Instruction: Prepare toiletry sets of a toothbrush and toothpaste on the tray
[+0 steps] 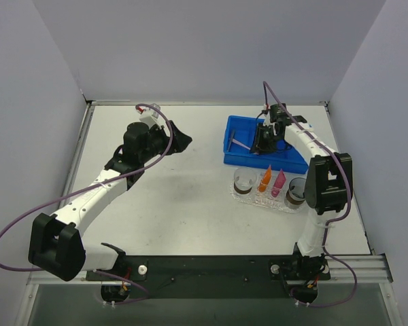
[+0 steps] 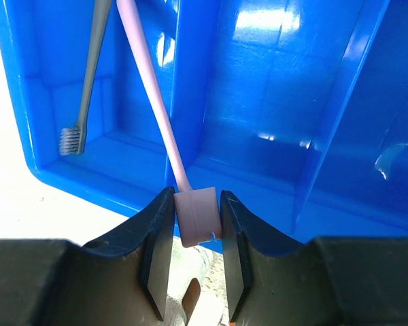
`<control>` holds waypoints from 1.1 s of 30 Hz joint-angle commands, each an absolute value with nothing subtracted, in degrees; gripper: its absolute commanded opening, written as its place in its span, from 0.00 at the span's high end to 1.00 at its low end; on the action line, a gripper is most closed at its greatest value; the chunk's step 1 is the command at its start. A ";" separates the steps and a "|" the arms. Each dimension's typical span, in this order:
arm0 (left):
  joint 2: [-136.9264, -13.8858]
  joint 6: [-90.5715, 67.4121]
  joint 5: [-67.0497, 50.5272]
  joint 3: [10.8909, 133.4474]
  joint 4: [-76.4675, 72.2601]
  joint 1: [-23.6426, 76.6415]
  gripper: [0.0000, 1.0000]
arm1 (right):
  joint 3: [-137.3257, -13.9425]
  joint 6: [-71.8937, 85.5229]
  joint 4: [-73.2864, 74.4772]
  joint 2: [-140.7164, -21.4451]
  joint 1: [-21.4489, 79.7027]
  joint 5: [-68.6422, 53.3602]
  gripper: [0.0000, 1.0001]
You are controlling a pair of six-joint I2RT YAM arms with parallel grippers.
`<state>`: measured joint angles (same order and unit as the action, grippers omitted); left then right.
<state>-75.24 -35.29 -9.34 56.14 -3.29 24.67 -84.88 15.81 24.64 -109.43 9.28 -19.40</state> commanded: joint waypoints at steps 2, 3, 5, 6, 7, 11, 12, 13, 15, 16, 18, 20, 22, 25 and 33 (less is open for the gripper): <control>-75.23 -34.10 -8.79 58.89 -4.04 24.35 0.20 | -87.10 16.52 26.19 -108.37 8.35 -20.48 0.85; -75.15 -34.10 -8.88 58.89 -4.04 24.35 0.20 | -87.27 16.52 26.19 -108.20 8.18 -20.83 0.87; -75.15 -34.10 -9.05 58.89 -4.04 24.35 0.20 | -87.71 16.61 26.28 -107.93 8.17 -21.18 0.92; -75.15 -34.10 -9.05 58.89 -4.04 24.35 0.20 | -87.89 16.87 26.37 -107.84 7.91 -21.70 0.94; -74.97 -34.01 -9.05 58.89 -4.04 24.35 0.20 | -88.15 17.14 26.28 -107.67 8.00 -21.97 0.96; -74.71 -34.01 -8.88 58.62 -4.04 24.35 0.20 | -89.21 18.28 26.54 -105.48 7.47 -23.46 1.00; -74.53 -34.10 -8.70 58.54 -4.04 24.35 0.20 | -89.56 18.46 26.46 -105.12 7.38 -23.64 1.00; -74.36 -34.01 -8.79 58.45 -4.13 24.35 0.20 | -89.65 18.81 26.54 -104.60 7.38 -23.73 1.00; -74.18 -34.01 -8.79 58.10 -4.39 24.35 0.20 | -89.82 19.16 26.81 -103.01 7.21 -23.90 1.00; -73.83 -34.01 -8.79 57.92 -4.39 24.35 0.20 | -89.74 19.68 26.81 -102.57 7.21 -24.17 1.00; -73.74 -34.01 -8.79 57.57 -4.57 24.35 0.20 | -89.21 20.39 27.07 -100.99 7.12 -24.43 1.00; -73.21 -33.75 -8.79 57.30 -4.66 24.35 0.20 | -88.77 21.35 27.33 -99.50 7.03 -24.70 1.00; -72.95 -33.40 -8.88 57.04 -4.75 24.35 0.20 | -87.98 22.06 27.60 -98.36 7.03 -24.79 1.00; -72.86 -32.52 -9.31 57.04 -4.83 24.35 0.20 | -87.10 23.29 28.30 -95.81 7.12 -25.31 1.00; -71.63 -32.52 -9.75 56.25 -5.10 24.35 0.20 | -85.26 25.75 35.59 -83.07 7.03 -25.49 1.00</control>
